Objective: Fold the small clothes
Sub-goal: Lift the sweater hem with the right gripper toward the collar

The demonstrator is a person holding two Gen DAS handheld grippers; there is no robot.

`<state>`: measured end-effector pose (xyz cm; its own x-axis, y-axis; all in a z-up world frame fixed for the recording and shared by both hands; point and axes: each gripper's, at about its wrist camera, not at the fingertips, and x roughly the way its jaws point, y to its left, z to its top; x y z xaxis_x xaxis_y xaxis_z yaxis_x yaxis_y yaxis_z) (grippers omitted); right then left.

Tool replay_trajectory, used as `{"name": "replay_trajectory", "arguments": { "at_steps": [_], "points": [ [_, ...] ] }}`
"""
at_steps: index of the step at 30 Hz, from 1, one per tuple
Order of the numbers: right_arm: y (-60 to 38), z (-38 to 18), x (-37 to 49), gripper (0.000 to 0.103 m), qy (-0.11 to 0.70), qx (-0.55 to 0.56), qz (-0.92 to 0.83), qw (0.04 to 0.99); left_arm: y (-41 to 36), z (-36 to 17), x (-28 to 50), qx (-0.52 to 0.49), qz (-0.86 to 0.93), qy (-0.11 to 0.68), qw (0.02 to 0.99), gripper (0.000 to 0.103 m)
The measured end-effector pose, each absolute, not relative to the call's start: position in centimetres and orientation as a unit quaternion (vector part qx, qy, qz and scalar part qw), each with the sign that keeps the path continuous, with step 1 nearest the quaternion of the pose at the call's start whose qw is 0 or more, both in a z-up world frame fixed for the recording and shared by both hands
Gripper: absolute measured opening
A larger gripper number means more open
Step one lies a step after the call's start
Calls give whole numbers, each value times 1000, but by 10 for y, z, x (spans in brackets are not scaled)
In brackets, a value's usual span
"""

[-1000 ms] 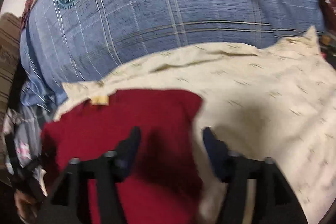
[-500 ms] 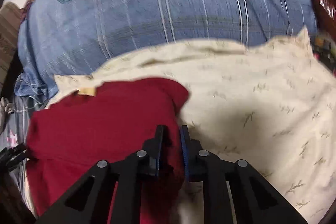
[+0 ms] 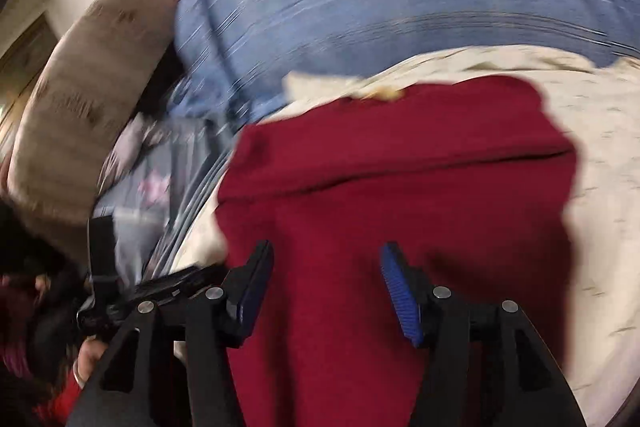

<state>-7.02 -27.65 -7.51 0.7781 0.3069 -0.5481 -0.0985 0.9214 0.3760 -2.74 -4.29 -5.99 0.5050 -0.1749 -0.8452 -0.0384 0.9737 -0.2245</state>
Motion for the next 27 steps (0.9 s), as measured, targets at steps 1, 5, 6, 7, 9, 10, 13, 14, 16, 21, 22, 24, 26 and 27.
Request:
{"name": "replay_trajectory", "arguments": {
  "at_steps": [1,5,6,7,9,10,13,14,16,21,22,24,26,27],
  "points": [
    [-266,-76,-68,58,319,152,111,929,-45,-60,-29,-105,-43,493,863,30],
    [-250,-77,-68,58,318,158,123,927,-50,-58,-36,-97,-63,487,866,9],
    [-251,-78,-67,58,319,168,124,924,-50,-57,-38,-101,-74,489,863,3],
    [-251,-78,-69,58,320,173,122,924,-50,-56,-40,-104,-80,490,862,2],
    [-247,-78,-70,60,319,169,121,925,-45,-52,-46,-104,-83,486,864,1],
    [-242,-79,-69,60,320,165,128,924,-41,-52,-48,-111,-86,487,862,0],
    [-217,-77,-67,60,331,146,171,916,-31,-52,-58,-121,-90,490,858,0],
    [-210,-77,-65,60,333,143,179,915,-30,-52,-63,-124,-90,493,857,0],
    [-194,-78,-54,60,340,139,196,909,-24,-50,-76,-134,-85,492,856,1],
    [-150,-95,-16,59,384,94,176,902,-5,-42,-101,-131,-42,482,865,23],
    [-143,-100,-9,58,393,82,163,901,0,-39,-104,-138,-39,476,868,34],
    [-135,-115,3,58,414,54,128,900,7,-34,-109,-150,-36,464,872,45],
    [-129,-124,4,58,404,30,111,907,12,-31,-110,-151,-29,454,878,47],
    [-124,-124,2,58,393,14,102,914,12,-32,-110,-149,-26,453,879,47]
  ]
}}
